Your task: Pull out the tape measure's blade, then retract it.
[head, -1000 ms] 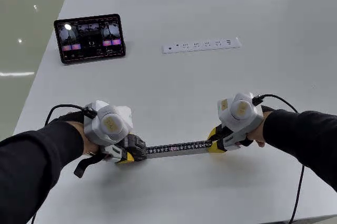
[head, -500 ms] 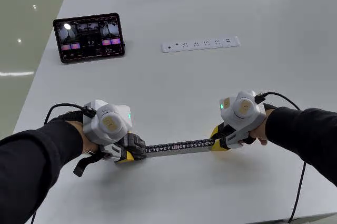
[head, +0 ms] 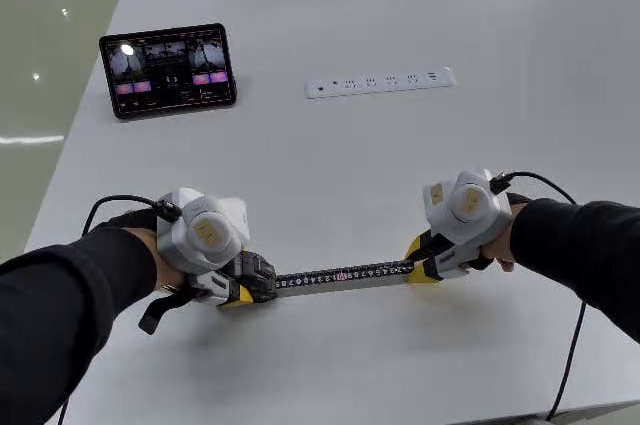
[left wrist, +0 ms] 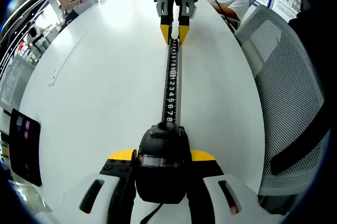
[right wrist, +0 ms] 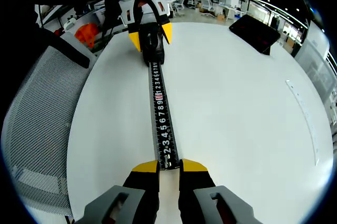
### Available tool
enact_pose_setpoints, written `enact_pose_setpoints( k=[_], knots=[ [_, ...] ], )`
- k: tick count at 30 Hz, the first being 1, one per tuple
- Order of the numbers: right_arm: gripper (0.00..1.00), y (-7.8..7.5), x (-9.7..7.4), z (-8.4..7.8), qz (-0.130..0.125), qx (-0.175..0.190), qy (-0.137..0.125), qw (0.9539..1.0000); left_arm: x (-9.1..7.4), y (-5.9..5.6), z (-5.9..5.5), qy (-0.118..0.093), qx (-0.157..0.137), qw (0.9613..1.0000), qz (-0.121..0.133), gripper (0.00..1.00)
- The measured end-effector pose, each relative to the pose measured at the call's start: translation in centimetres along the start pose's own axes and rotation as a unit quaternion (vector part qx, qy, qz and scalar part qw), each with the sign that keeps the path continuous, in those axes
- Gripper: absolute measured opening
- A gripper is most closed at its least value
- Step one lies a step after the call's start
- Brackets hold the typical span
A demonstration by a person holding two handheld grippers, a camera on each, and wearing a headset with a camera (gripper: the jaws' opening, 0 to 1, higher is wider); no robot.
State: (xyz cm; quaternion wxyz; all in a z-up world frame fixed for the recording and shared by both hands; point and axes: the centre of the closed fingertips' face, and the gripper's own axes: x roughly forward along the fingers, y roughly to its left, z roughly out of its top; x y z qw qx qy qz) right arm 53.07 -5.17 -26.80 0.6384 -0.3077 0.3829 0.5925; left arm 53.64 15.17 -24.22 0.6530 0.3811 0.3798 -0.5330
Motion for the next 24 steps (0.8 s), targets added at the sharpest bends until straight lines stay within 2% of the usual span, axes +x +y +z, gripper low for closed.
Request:
enact_pose_setpoints(
  k=[24],
  knots=[
    [0.09,-0.4,-0.7,-1.3,-0.002,0.005,0.006,1.0000,0.0,0.1,0.0,0.002,-0.001,1.0000,0.001,0.32]
  ],
)
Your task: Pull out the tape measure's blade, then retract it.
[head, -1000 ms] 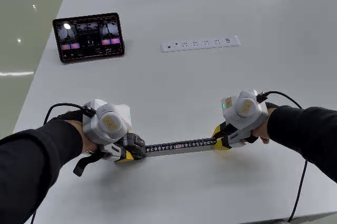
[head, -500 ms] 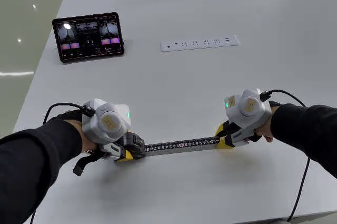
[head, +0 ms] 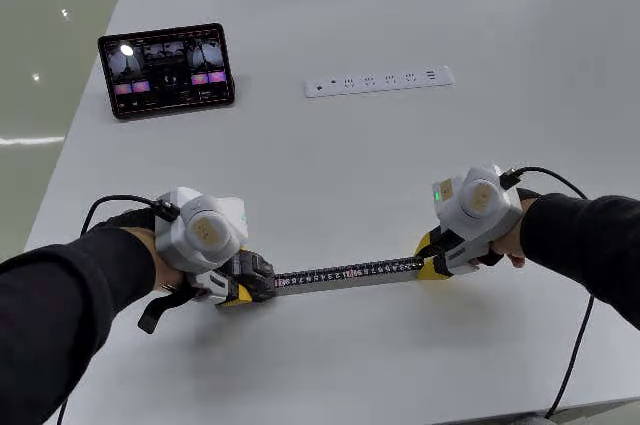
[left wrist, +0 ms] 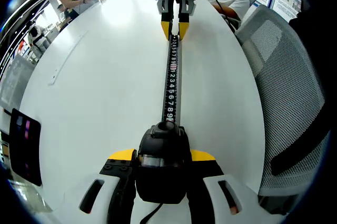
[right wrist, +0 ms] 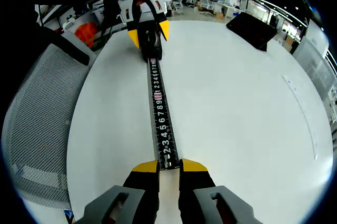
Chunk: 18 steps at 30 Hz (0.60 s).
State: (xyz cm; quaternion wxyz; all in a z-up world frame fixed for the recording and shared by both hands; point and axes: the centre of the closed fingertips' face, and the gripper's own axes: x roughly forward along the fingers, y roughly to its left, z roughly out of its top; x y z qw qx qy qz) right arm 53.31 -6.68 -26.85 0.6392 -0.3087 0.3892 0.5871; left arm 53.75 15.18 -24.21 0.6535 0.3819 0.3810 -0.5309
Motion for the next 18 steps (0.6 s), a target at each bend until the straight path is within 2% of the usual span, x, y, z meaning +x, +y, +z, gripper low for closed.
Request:
enact_pose_setpoints(
  k=[18],
  knots=[
    [0.09,-0.25,-0.47,-0.92,-0.001,0.007,0.003,1.0000,0.10,0.06,-0.02,-0.002,0.000,1.0000,0.001,0.32]
  ],
)
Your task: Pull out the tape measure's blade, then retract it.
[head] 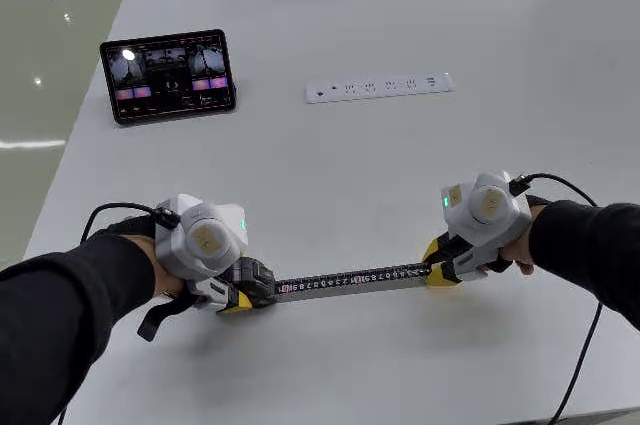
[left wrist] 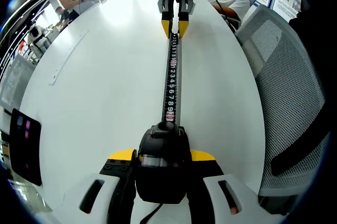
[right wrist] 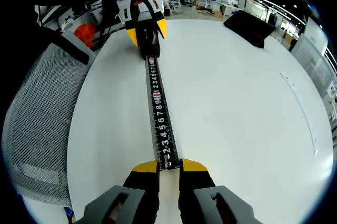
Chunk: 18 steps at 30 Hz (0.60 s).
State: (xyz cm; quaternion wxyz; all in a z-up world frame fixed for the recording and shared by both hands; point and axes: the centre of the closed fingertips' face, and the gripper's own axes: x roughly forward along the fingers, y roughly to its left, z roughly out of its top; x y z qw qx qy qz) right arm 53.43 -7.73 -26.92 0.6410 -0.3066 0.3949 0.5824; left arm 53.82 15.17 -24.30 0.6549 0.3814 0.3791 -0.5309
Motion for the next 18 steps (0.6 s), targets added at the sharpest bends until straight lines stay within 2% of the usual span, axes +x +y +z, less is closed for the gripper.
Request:
enact_pose_setpoints(
  k=[18],
  knots=[
    [0.09,-0.19,-0.63,-0.97,-0.002,0.004,0.004,1.0000,-0.07,-0.09,-0.01,0.002,-0.001,1.0000,-0.001,0.32]
  ],
)
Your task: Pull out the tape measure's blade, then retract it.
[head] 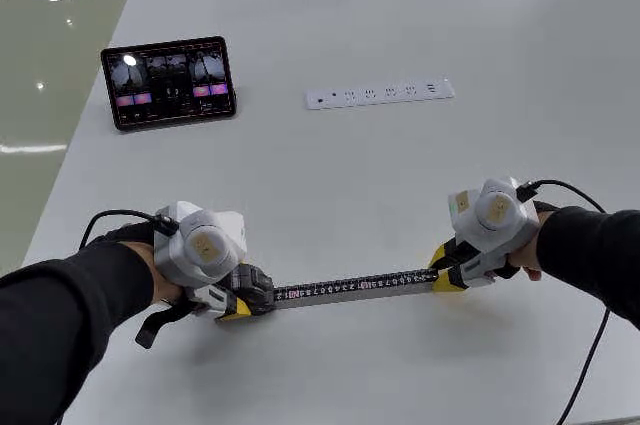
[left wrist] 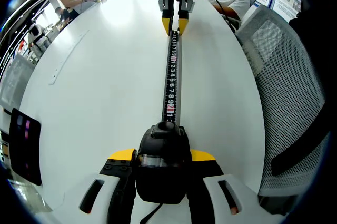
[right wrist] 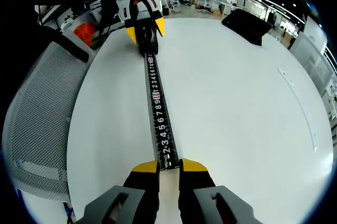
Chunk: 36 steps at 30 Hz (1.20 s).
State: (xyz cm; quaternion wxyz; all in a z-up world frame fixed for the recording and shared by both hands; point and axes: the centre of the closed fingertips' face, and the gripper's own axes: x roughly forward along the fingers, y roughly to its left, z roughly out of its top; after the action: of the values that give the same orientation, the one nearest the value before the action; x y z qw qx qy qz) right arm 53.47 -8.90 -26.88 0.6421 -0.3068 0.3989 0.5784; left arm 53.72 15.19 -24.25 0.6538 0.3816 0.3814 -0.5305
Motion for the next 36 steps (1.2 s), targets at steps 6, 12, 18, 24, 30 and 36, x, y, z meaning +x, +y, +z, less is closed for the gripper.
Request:
enact_pose_setpoints(
  k=[6,12,18,24,30,36],
  knots=[
    [0.09,0.0,-0.2,-0.3,-0.002,0.002,0.001,1.0000,-0.1,-0.1,0.0,0.000,0.000,1.0000,0.000,0.32],
    [0.09,0.0,-0.4,-0.6,-0.004,0.004,0.003,1.0000,-0.1,-0.1,0.0,0.000,0.000,1.0000,-0.001,0.32],
    [0.09,-0.1,-0.5,-0.9,-0.006,0.006,0.004,1.0000,-0.1,-0.1,0.0,0.000,0.000,1.0000,-0.001,0.32],
    [0.09,0.0,-0.7,-0.9,-0.007,0.007,0.005,0.9999,-0.1,-0.1,0.0,0.000,0.000,1.0000,-0.001,0.32],
    [0.09,0.1,-0.8,-0.9,-0.008,0.007,0.006,0.9999,0.0,0.0,0.0,0.000,0.000,1.0000,-0.001,0.32],
    [0.09,-0.2,-0.9,-1.3,-0.008,0.011,0.006,0.9999,0.1,0.0,0.0,0.000,-0.001,1.0000,-0.001,0.32]
  ],
)
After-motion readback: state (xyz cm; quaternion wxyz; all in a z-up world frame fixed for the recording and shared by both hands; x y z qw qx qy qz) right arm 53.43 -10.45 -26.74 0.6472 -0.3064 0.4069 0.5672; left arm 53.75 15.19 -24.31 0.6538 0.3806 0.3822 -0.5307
